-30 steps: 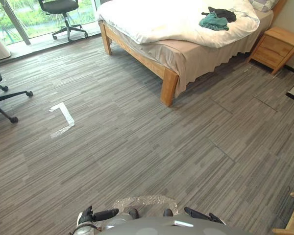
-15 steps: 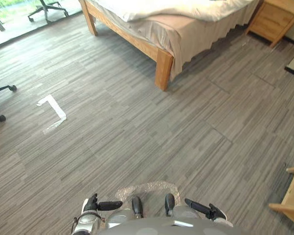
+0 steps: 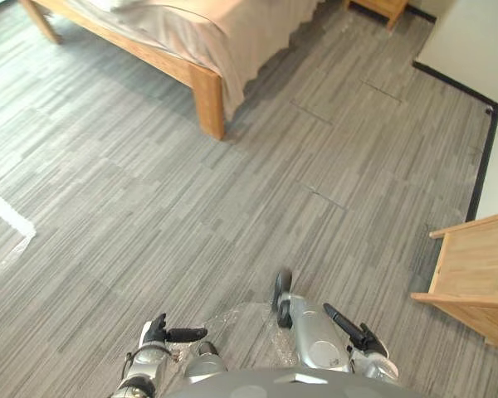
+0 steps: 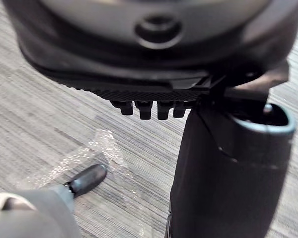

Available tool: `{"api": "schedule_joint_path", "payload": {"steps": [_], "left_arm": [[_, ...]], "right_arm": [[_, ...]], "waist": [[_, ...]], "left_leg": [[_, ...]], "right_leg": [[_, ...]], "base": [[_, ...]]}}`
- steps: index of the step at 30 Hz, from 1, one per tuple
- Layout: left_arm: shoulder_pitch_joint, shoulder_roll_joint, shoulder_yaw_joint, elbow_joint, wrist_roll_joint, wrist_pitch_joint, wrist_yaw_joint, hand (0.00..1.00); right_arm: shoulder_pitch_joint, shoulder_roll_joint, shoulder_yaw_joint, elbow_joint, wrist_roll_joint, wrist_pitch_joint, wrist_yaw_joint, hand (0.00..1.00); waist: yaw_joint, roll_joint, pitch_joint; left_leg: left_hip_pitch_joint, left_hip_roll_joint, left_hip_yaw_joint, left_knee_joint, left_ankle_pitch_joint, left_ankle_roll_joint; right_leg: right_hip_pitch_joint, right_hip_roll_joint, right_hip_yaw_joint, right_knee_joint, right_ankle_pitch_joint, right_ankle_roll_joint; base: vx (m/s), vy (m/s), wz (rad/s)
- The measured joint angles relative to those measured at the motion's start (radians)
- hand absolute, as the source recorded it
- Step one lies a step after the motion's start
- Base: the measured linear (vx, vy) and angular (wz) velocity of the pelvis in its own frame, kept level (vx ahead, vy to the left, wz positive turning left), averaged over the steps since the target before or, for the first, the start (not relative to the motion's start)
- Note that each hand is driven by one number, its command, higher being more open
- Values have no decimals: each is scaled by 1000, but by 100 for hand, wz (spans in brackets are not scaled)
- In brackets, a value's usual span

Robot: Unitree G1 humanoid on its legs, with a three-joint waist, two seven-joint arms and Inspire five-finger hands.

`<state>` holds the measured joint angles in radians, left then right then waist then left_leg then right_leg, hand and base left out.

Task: Tidy up the quilt and then pick up the clothes from the bed and put them into the laundry hamper

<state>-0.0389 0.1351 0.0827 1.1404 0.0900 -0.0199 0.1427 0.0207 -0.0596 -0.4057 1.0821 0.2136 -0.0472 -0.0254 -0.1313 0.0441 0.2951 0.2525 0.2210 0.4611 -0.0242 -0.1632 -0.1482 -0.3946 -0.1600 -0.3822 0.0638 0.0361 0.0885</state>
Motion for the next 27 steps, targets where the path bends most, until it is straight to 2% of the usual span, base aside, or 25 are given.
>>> {"api": "schedule_joint_path", "payload": {"steps": [1, 2, 3, 4, 5, 6, 7, 8, 9, 10, 11, 12, 13, 14, 16, 17, 19, 20, 21, 22, 23, 24, 25, 26, 27], "left_arm": [[7, 2, 0, 0, 1, -2, 0, 100], [8, -16, -2, 8, 2, -3, -1, 100], [5, -29, -10, 8, 2, -4, -2, 100], [4, -48, -17, 4, 8, -17, -4, 100], [4, -52, -19, -3, 21, -23, -5, 100], [6, -57, -20, -23, 39, -25, -6, 100], [12, -59, -20, -34, 39, -24, -5, 100], [14, -60, -20, -41, 38, -24, -5, 100], [26, -62, -14, -60, 32, -23, -6, 100], [29, -63, -7, -93, 24, -24, -2, 100], [29, -65, -7, -106, 21, -29, 4, 100], [26, -68, -7, -130, 21, -46, 10, 100], [23, -72, -6, -143, 19, -57, 23, 100], [21, -72, -5, -143, 15, -60, 26, 100], [6, -85, 40, -151, -50, -64, 40, 100], [2, -88, 52, -150, -58, -64, 43, 100], [1, -89, 58, -150, -95, -64, 60, 100], [3, -88, 62, -146, -96, -64, 63, 100], [4, -87, 71, -138, -101, -64, 63, 100], [8, -77, 103, -114, -127, -61, 64, 100], [7, -68, 110, -100, -129, -59, 64, 100], [7, -56, 106, -94, -128, -56, 61, 100], [6, -51, 106, -93, -129, -56, 60, 100], [4, -32, 93, -90, -127, -43, 60, 100], [4, -23, 86, -83, -127, -31, 61, 100]], "right_arm": [[1, 2, 0, 0, 0, -3, 2, 100], [-6, 3, -12, 0, 9, -7, 1, 100], [-14, -9, -19, -1, 13, -16, 10, 100], [-30, -25, -30, 1, 18, -22, 21, 100], [-35, -32, -37, 10, 12, -20, 18, 100], [-36, -34, -49, 34, -7, -10, 17, 100], [-36, -32, -53, 61, -24, 2, 16, 100], [-36, -36, -48, 74, -49, 14, 13, 100], [-35, -56, -15, 107, -60, 34, 3, 100], [-29, -73, 42, 128, -91, 47, -3, 100], [-34, -83, 71, 129, -93, 53, -10, 100], [-40, -102, 113, 131, -97, 61, -19, 100], [-53, -116, 135, 138, -138, 61, -32, 100], [-58, -119, 136, 139, -143, 61, -34, 100], [-91, -125, 135, 135, -169, 60, -47, 100], [-96, -123, 130, 128, -168, 58, -51, 100], [-90, -106, 118, 90, -167, 32, -62, 100], [-84, -100, 123, 75, -167, 24, -68, 100], [-79, -98, 126, 69, -167, 17, -70, 100], [-60, -68, 144, 61, -167, 12, -69, 100], [-53, -54, 142, 62, -168, 12, -68, 100], [-47, -38, 138, 79, -165, 15, -64, 100], [-44, -36, 130, 86, -163, 19, -57, 100], [-29, -27, 132, 97, -170, 20, -55, 100], [-18, -19, 129, 99, -167, 23, -59, 100]], "waist": [[-8, -5, 1], [-19, 8, 15], [-25, 33, 30], [-36, 68, 41], [-36, 72, 43], [-32, 78, 43], [-28, 84, 43], [-25, 84, 45], [-17, 77, 54], [-5, 63, 64], [3, 47, 70], [22, 45, 69], [32, 44, 69], [34, 44, 70], [62, 38, 73], [71, 34, 76], [95, 31, 75], [107, 43, 64], [112, 47, 59], [127, 6, 28], [126, -12, 8], [124, -43, -5], [123, -57, -5], [119, -89, -5], [112, -98, -1]], "left_leg": [[28, 1, 7, 0, -6, -16], [119, 22, 28, 0, -20, -46], [142, 45, 42, 4, -3, -69], [148, 81, 48, 43, 64, -104], [135, 97, 40, 95, 98, -100], [67, 154, 0, 280, 179, -56], [-31, 226, -47, 514, 260, 50], [-76, 259, -57, 645, 262, 94], [-145, 291, -77, 852, 211, 135], [-208, 260, -127, 973, 129, 120], [-248, 231, -139, 1010, 97, 113], [-332, 177, -141, 1045, 45, 87], [-413, 122, -120, 1013, -1, 62], [-427, 113, -111, 1000, -9, 63], [-527, 11, 27, 704, -47, 76], [-530, -17, 66, 605, -38, 85], [-548, -105, 152, 268, 56, 155], [-572, -111, 156, 223, 67, 177], [-583, -112, 147, 218, 95, 224], [-560, -141, 110, 239, 205, 326], [-542, -161, 108, 230, 206, 333], [-499, -197, 85, 212, 172, 335], [-477, -211, 66, 215, 152, 322], [-427, -238, 28, 229, 108, 306], [-369, -249, -8, 231, 75, 290]], "right_leg": [[3, -11, -2, -21, 7, -5], [15, -13, -4, 39, 133, -51], [-4, -7, -2, 121, 146, -75], [-59, 0, 4, 291, 40, -135], [-68, 1, 7, 344, -9, -133], [-51, 10, 4, 385, -89, -139], [13, 42, -10, 355, -127, -149], [58, 64, -13, 326, -136, -151], [169, 102, -15, 258, -141, -159], [271, 117, -18, 196, -156, -158], [307, 123, -14, 172, -169, -154], [362, 136, -5, 124, -185, -153], [403, 145, -1, 88, -190, -150], [412, 147, -1, 81, -188, -154], [530, 172, -4, -3, -197, -149], [558, 172, -5, -16, -200, -144], [683, 191, 2, -71, -229, -96], [717, 214, 15, -88, -241, -77], [739, 222, 22, -84, -254, -57], [752, 183, 27, 13, -301, -16], [725, 147, 21, 102, -318, 11], [645, 81, 23, 341, -308, 41], [591, 47, 35, 490, -277, 83], [501, -9, 67, 774, -249, 116], [459, -42, 68, 936, -258, 95]], "base": [[719, -531, -23], [527, -412, -21], [615, -545, -25], [450, -461, -19], [709, -751, -23], [639, -624, -17], [792, -675, -14], [647, -449, -13], [726, -490, -7], [562, -367, -2], [540, -312, 0], [514, -242, -10], [517, -212, -12], [519, -172, -6], [602, -152, -2], [559, -99, -10], [595, -49, -25], [610, -3, -36], [820, 73, -48], [731, 92, -27], [931, 157, 1], [627, 140, 36], [753, 156, 72], [714, 79, 90], [846, 39, 112]]}}
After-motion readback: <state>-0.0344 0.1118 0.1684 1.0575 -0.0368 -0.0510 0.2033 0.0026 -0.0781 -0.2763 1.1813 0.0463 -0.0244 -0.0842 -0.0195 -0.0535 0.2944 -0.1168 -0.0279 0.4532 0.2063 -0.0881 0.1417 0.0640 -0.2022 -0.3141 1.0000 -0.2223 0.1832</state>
